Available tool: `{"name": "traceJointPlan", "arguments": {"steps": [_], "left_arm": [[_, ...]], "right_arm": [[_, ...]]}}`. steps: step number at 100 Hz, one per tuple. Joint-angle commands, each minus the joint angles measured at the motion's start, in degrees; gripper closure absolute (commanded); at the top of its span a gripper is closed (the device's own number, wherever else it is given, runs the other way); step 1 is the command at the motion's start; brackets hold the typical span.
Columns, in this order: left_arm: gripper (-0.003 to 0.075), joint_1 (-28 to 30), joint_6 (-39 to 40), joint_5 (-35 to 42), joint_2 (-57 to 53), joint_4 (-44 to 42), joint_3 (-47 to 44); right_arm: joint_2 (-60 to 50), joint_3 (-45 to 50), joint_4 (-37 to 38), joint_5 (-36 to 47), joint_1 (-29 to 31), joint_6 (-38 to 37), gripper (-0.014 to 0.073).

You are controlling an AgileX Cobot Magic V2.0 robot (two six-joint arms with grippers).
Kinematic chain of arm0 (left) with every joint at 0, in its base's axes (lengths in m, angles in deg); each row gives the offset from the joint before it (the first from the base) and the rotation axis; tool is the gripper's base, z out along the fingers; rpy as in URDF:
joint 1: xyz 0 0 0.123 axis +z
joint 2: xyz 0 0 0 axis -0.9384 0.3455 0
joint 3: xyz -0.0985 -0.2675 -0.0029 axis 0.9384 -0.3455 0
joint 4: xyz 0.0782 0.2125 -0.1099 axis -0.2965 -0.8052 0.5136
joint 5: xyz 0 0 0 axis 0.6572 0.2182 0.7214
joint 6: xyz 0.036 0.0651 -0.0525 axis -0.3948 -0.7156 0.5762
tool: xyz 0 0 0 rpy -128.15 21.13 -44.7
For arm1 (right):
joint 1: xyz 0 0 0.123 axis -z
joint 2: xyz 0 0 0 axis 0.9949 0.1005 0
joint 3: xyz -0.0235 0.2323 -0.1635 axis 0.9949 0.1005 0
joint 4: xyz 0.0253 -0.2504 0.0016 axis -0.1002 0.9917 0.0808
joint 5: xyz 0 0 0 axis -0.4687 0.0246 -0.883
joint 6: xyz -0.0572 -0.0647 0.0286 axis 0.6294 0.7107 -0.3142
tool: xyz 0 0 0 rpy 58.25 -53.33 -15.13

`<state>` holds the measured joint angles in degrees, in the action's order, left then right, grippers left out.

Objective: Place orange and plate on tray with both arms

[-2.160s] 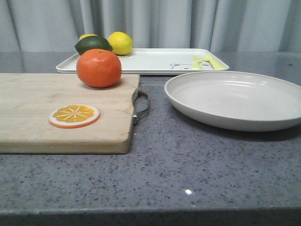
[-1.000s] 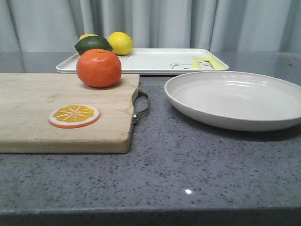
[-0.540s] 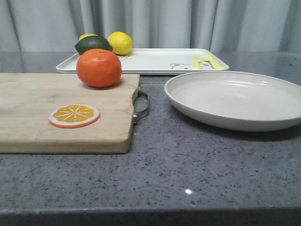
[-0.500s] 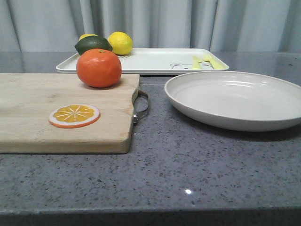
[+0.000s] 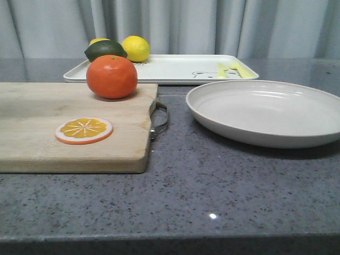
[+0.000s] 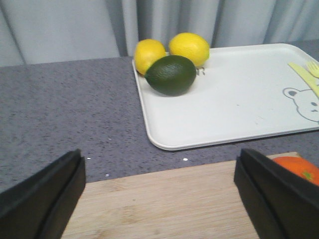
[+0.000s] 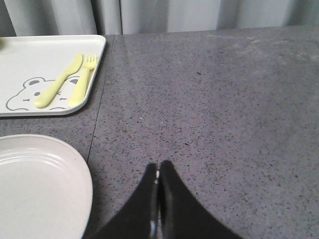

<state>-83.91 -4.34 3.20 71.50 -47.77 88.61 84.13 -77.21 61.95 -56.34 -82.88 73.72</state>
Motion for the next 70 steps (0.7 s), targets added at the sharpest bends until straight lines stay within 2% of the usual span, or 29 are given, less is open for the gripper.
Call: {"name": "traceJointPlan", "arguments": {"steps": [1,32,52,70], "left_arm": [[0.0078,-2.8,0.2,1.2,2.3,1.8,5.1],[0.0079,-11.3,0.2,-9.7,15.6,4.7,19.6],[0.0079,-12.0,0.2,-19.8,23.6,5.9,29.8],[0.0079,-12.0,0.2,-26.6,28.2,6.7,35.4]], "right_arm": [[0.0,-2.2,0.4,4.8,0.0,0.0,0.0652],[0.3,-2.2,0.7,4.8,0.0,0.0,0.0652],[0.3,-2.2,0.7,4.8,0.0,0.0,0.0652],[0.3,-2.2,0.7,4.8,0.0,0.0,0.0652]]}}
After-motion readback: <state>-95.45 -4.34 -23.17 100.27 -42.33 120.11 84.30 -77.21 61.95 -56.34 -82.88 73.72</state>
